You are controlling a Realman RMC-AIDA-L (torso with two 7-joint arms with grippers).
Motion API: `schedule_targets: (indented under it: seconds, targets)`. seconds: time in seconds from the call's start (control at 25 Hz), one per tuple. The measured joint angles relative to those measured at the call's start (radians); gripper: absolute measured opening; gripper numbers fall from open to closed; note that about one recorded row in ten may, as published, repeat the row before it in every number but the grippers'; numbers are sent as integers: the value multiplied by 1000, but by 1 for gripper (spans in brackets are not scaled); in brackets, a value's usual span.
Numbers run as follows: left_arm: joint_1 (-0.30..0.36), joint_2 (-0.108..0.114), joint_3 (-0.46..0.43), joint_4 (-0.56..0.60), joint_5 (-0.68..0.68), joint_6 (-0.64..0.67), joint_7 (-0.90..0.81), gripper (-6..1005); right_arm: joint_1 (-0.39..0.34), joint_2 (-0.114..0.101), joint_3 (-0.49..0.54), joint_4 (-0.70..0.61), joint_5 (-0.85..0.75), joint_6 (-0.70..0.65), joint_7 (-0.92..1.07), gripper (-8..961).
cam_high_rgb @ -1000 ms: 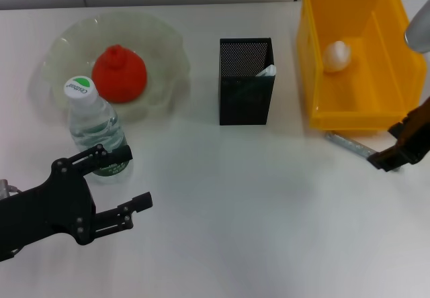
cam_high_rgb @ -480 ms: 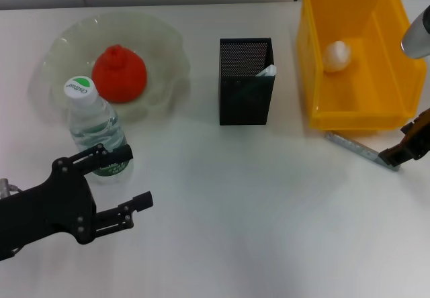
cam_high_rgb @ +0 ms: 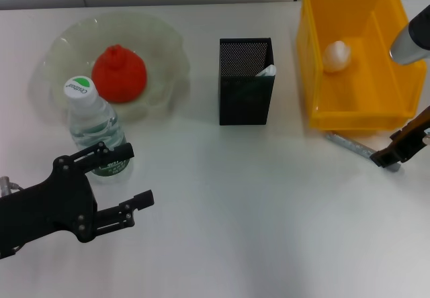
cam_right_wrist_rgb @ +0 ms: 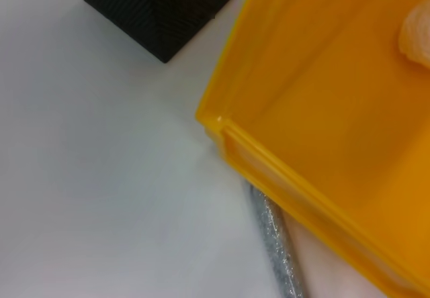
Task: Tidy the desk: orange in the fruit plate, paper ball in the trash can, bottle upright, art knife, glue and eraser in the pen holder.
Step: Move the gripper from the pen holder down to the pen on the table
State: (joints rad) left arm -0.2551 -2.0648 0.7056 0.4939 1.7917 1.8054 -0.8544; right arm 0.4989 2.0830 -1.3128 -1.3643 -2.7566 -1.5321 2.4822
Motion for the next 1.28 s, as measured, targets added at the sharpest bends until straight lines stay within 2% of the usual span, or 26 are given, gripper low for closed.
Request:
schedule_targets:
  seconds: [0.16,0.4,0.6,1.28]
  targets:
    - [0,0,0,0,0,-1,0,785,5,0,-3,38,1,25,-3,614]
    - [0,-1,0,0,0,-2,0,785,13,1,-9,73,1,55,-5,391]
    - [0,-1,0,0,0,-2,0,785,16,2,-10,87,2,72,-6,343]
    - [1,-2,0,0,0,-1,0,785,47,0,-21,151,29,107,-9,333]
